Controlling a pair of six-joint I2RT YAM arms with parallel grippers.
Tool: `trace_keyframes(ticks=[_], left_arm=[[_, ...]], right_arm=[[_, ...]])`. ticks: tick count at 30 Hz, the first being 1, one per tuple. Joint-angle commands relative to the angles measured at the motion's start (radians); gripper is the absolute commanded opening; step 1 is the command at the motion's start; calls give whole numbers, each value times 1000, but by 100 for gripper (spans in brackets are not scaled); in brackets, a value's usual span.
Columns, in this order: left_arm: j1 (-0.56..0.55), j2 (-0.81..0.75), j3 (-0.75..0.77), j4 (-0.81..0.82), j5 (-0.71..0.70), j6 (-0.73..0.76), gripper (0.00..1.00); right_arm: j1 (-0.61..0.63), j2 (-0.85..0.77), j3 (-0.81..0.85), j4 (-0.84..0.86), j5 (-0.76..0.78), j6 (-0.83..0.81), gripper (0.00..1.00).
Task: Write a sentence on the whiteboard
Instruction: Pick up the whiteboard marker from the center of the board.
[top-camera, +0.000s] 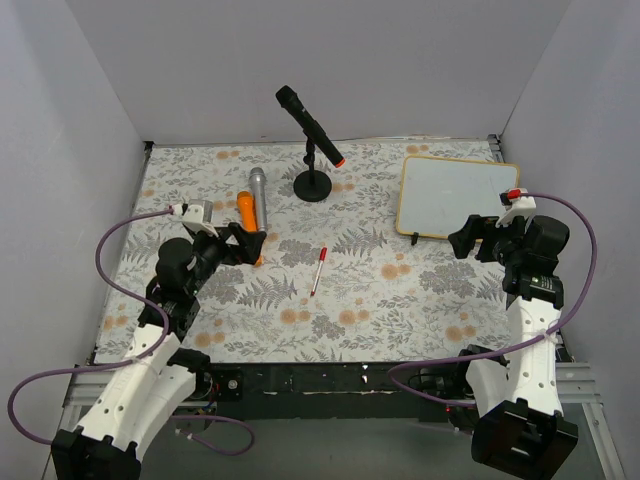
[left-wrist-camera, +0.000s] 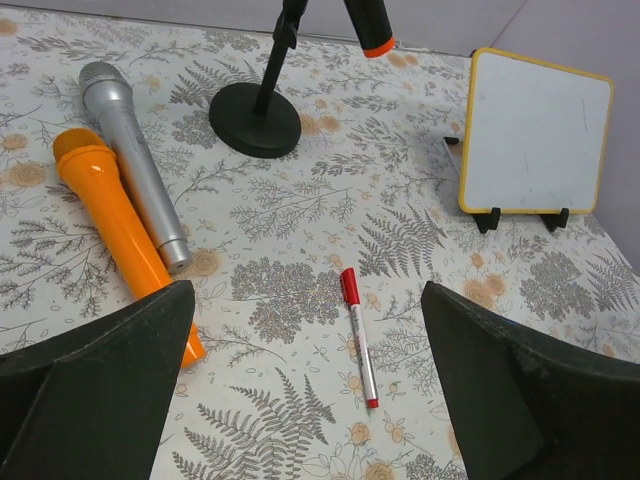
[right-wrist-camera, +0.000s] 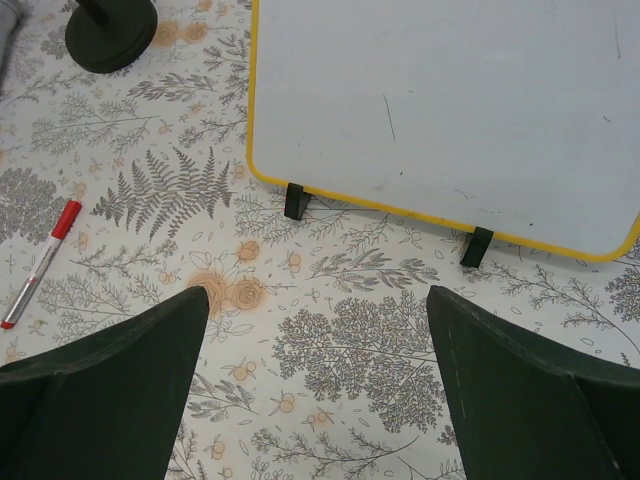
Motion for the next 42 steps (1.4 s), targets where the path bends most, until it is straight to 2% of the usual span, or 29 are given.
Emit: trace_keyframes(ticks=[1, 3, 8, 10, 12, 14, 18, 21, 25, 27, 28, 30, 31, 36, 40, 42], left_arm=[[1, 13, 34, 30, 61, -12, 98], [0, 30, 39, 33, 82, -25, 98], [0, 91, 56, 20, 115, -88, 98], [-2, 125, 76, -34, 128, -125, 98], [-2, 142, 77, -48, 179, -153, 98], [0, 164, 77, -49, 226, -192, 98], [-8, 208, 65, -48, 312, -277, 98], [-92, 274, 97, -104, 247, -298, 98], [-323, 439, 221, -232, -81, -277, 98], [-378, 583, 316, -307, -152, -259, 96], [-416, 631, 347, -328, -245, -252, 94], [-444, 741, 422, -396, -295, -234, 85], [-462, 847, 502, -419, -313, -213, 81], [-485, 1082, 714, -532, -372, -156, 61], [-490, 1197, 826, -574, -407, -104, 57], [-490, 1268, 904, -626, -428, -79, 50]], right_arm=[[-2, -5, 11, 27, 2, -9, 99], [-2, 0, 14, 9, -36, -40, 98], [3, -17, 0, -43, -254, -202, 98], [9, -25, -9, -71, -317, -262, 98], [21, -20, -11, -129, -443, -383, 98], [38, -19, -18, -143, -536, -431, 98], [50, -3, -54, -125, -613, -511, 98], [50, 18, -83, -100, -658, -557, 98], [50, 46, -104, -45, -658, -518, 98], [50, 60, -92, -83, -685, -554, 98], [49, 60, -95, -89, -695, -560, 98], [49, 52, -110, -94, -704, -577, 98], [47, 49, -107, -98, -698, -581, 98], [47, 47, -97, -114, -664, -598, 98], [47, 44, -92, -131, -667, -615, 98], [46, 47, -90, -131, -665, -615, 98]])
